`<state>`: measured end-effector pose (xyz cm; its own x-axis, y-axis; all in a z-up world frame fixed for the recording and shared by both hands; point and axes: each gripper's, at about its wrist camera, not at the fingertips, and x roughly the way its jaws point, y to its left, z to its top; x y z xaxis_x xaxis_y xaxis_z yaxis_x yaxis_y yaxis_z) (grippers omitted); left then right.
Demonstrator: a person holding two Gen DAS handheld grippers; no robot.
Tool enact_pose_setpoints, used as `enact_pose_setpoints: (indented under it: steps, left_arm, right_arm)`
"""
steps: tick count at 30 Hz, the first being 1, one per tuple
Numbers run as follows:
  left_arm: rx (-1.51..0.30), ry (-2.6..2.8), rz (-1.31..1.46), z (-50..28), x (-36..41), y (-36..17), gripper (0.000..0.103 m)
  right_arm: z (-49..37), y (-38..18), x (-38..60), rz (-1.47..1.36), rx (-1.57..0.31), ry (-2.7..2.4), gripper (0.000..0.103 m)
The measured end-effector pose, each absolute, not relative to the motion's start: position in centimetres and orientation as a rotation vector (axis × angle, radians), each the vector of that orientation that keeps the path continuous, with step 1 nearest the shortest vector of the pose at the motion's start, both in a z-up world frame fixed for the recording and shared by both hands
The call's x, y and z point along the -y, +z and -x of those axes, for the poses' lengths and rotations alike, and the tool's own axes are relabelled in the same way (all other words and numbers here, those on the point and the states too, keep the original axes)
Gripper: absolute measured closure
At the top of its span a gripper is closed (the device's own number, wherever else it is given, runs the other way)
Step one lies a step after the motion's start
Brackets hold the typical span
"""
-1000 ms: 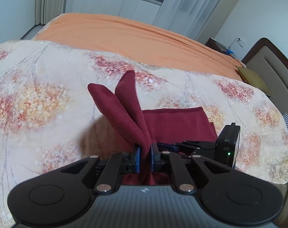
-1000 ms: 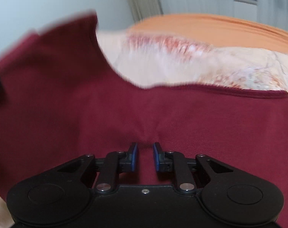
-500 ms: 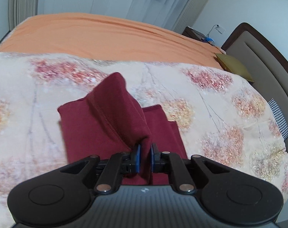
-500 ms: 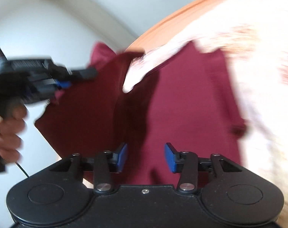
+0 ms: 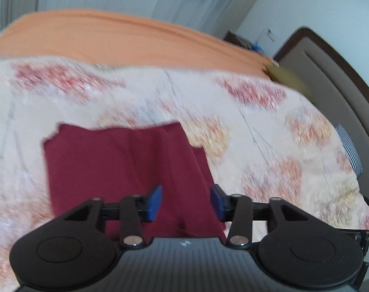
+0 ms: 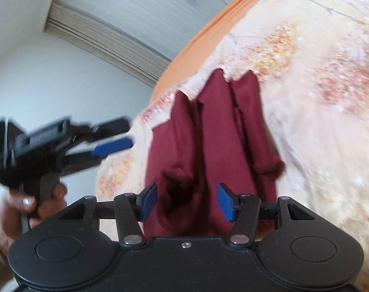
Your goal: Fold small clothes
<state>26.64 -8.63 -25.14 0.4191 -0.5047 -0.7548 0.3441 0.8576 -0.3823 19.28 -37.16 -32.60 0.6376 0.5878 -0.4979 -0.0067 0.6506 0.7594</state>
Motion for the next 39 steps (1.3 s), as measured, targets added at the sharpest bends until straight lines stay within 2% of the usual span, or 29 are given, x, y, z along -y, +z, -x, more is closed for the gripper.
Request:
enact_pose_setpoints:
  steps: [3, 9, 11, 18, 19, 21, 22, 25, 33, 37, 39]
  left_arm:
    - [-0.987, -0.414, 0.166, -27.2, 4.7, -25.1, 0.048]
    - [-1.091, -0.218, 0.265, -27.3, -2.6, -29.6, 0.048]
    - [-1.113, -0.192, 0.278, -26.6, -3.7, -30.9, 0.048]
    - [-1.162, -0.199, 0.289, -25.3, -5.0, -32.8, 0.048]
    - [-1.166, -0.205, 0.289, -25.3, -4.9, -32.9, 0.048]
    - [-1.173, -0.213, 0.285, -25.1, -4.8, -33.0, 0.048]
    - [-1.175, -0.219, 0.287, -25.1, -4.7, -33.1, 0.048]
    - [-1.177, -0.231, 0.295, -25.4, -4.3, -33.3, 0.048]
    - [-1.161, -0.253, 0.314, -26.7, -3.7, -33.1, 0.048]
    - [-1.179, -0.255, 0.309, -27.1, -2.9, -33.9, 0.048]
    - [-1.188, -0.262, 0.31, -27.1, -2.4, -34.3, 0.048]
  right_arm:
    - [-21.3, -32.6, 36.5, -0.791, -0.813, 0.408, 0.048]
    - [-26.5, -33.4, 35.6, -0.787, -0.84, 0.414, 0.054]
    - [-27.6, -33.6, 35.3, -0.775, -0.86, 0.414, 0.058]
    - [-30.9, -35.6, 34.5, -0.807, -0.915, 0.435, 0.06]
    - [-31.1, -35.8, 34.4, -0.818, -0.925, 0.444, 0.062]
    - [-31.1, -35.9, 34.3, -0.815, -0.934, 0.467, 0.074]
    - [-31.0, -35.8, 34.2, -0.8, -0.941, 0.473, 0.087]
    - [-30.8, -35.4, 34.3, -0.768, -0.933, 0.469, 0.092]
    - [-30.3, -31.0, 38.4, -0.752, -0.829, 0.469, 0.093]
    - [-30.2, -33.3, 40.3, -0.699, -0.937, 0.351, 0.093]
    - [-29.6, -33.7, 41.0, -0.733, -0.925, 0.338, 0.093]
